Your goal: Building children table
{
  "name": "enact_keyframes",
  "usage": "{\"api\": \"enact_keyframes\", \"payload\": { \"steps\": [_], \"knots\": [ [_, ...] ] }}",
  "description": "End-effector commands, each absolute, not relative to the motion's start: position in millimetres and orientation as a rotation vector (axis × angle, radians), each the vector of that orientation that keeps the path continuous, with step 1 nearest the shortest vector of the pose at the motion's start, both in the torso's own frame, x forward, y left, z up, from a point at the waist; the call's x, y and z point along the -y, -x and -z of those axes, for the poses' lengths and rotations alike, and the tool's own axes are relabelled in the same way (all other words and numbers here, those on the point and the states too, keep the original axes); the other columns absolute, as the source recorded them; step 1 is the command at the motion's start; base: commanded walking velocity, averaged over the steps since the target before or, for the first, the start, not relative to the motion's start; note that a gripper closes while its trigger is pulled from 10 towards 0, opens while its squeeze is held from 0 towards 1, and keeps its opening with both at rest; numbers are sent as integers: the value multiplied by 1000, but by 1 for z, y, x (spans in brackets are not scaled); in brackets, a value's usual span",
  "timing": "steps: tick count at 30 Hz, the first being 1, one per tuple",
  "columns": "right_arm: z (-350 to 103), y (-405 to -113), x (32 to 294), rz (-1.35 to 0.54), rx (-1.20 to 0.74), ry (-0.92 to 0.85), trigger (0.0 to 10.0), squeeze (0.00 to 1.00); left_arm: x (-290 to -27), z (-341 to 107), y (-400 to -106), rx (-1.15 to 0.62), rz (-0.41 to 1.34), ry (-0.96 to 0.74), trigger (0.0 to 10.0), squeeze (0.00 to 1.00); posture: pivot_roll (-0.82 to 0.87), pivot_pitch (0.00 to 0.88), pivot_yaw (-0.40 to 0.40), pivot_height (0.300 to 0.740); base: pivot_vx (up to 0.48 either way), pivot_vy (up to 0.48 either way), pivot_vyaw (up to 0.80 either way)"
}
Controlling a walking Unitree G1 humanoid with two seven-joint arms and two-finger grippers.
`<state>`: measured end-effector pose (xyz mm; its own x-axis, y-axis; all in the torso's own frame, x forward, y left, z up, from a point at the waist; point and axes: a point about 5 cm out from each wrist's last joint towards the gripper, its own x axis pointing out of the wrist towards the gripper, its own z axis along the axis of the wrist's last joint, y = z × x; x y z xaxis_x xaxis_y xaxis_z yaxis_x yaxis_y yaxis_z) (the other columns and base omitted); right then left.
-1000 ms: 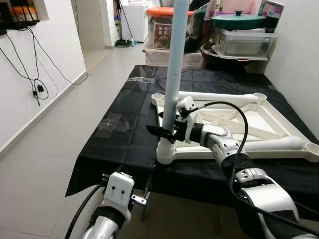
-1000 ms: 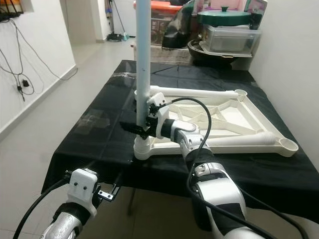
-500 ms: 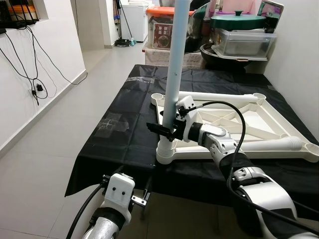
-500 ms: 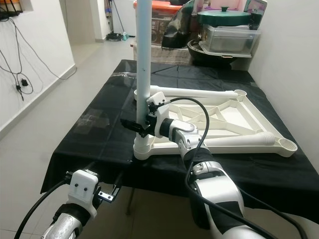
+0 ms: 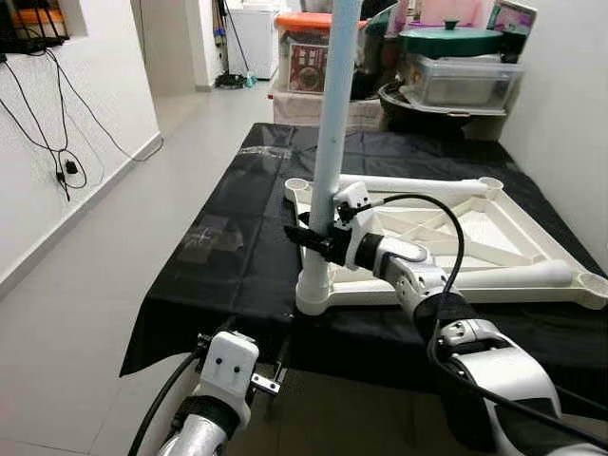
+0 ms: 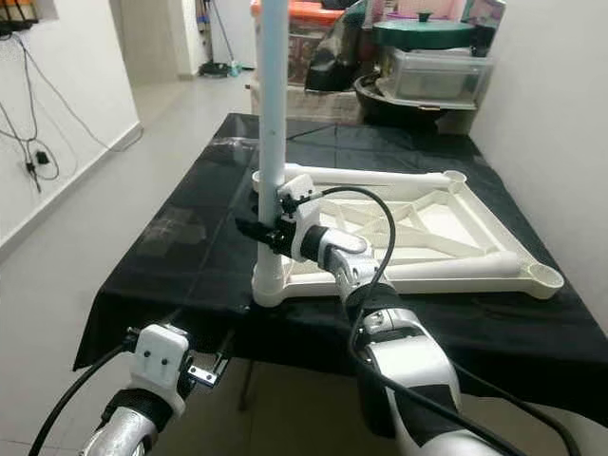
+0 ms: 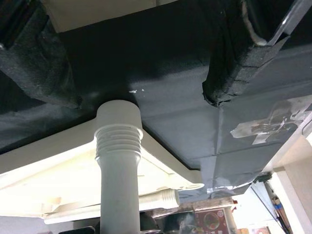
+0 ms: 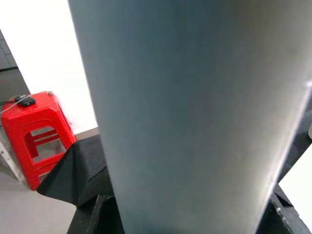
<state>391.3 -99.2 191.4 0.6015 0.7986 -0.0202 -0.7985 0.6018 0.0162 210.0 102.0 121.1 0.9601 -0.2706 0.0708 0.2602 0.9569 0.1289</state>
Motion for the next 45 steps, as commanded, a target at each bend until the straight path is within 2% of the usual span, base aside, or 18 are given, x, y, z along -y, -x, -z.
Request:
{"api": "enact_keyframes", "payload": {
  "steps": [1, 8, 14, 15, 17, 18, 19, 22, 23, 25, 27, 33, 36, 38, 41, 44, 45],
  "knots": [
    [-192, -391, 95, -939, -23, -16, 0, 0, -102, -123, -209, 99, 274, -124, 10000, 0, 66, 0, -81, 740, 0, 0, 0],
    [-186, -389, 97, -906, -11, -16, 0, 0, -102, -123, -210, 104, 272, -130, 10000, 0, 65, 0, -80, 740, 0, 0, 0],
    [-180, -391, 107, -748, 21, -20, 0, 0, -104, -124, -212, 107, 265, -134, 10000, 0, 62, 0, -78, 740, 0, 0, 0],
    [-177, -392, 113, -670, 23, -15, 0, 0, -105, -124, -213, 108, 264, -135, 10000, 0, 58, 0, -74, 740, 0, 0, 0],
    [-177, -392, 113, -670, 23, -15, 0, 0, -105, -124, -213, 108, 264, -135, 10000, 0, 58, 0, -74, 740, 0, 0, 0],
    [-173, -393, 120, -553, 25, -5, 0, 0, -105, -124, -214, 109, 264, -137, 10000, 0, 54, 0, -69, 740, 0, 0, 0],
    [-173, -393, 120, -553, 25, -5, 0, 0, -105, -124, -214, 109, 264, -137, 10000, 0, 54, 0, -69, 740, 0, 0, 0],
    [-161, -390, 142, -128, 30, 0, 0, 0, -104, -125, -217, 114, 268, -140, 10000, 0, 51, 0, -66, 740, 0, 0, 0],
    [-161, -390, 142, -128, 30, 0, 0, 0, -104, -125, -217, 114, 268, -140, 10000, 0, 51, 0, -66, 740, 0, 0, 0],
    [-158, -385, 146, 39, 24, -28, 0, 0, -104, -125, -218, 115, 269, -141, 10000, 0, 52, 0, -68, 740, 0, 0, 0],
    [-158, -383, 145, 100, 25, -35, 0, 0, -105, -125, -218, 115, 268, -142, 10000, 0, 51, 0, -65, 740, 0, 0, 0],
    [-159, -372, 129, 319, -2, -81, 0, 0, -105, -125, -219, 116, 269, -144, 10000, 0, 56, 0, -66, 740, 0, 0, 0],
    [-156, -368, 106, 419, -68, -133, 0, 0, -104, -126, -219, 119, 270, -144, 10000, 0, 57, 0, -64, 740, 0, 0, 0],
    [-156, -368, 106, 419, -68, -133, 0, 0, -104, -126, -219, 119, 270, -144, 10000, 0, 57, 0, -64, 740, 0, 0, 0],
    [-153, -362, 87, 450, -120, -163, 0, 0, -103, -127, -218, 123, 272, -141, 10000, 0, 65, 0, -69, 740, 0, 0, 0],
    [-153, -360, 83, 447, -121, -172, 0, 0, -102, -127, -218, 123, 272, -141, 10000, 0, 65, 0, -68, 740, 0, 0, 0],
    [-155, -358, 79, 408, -109, -189, 8392, 0, -103, -126, -217, 120, 270, -139, 10000, 0, 60, 0, -67, 740, 0, 0, 0]
  ]
}}
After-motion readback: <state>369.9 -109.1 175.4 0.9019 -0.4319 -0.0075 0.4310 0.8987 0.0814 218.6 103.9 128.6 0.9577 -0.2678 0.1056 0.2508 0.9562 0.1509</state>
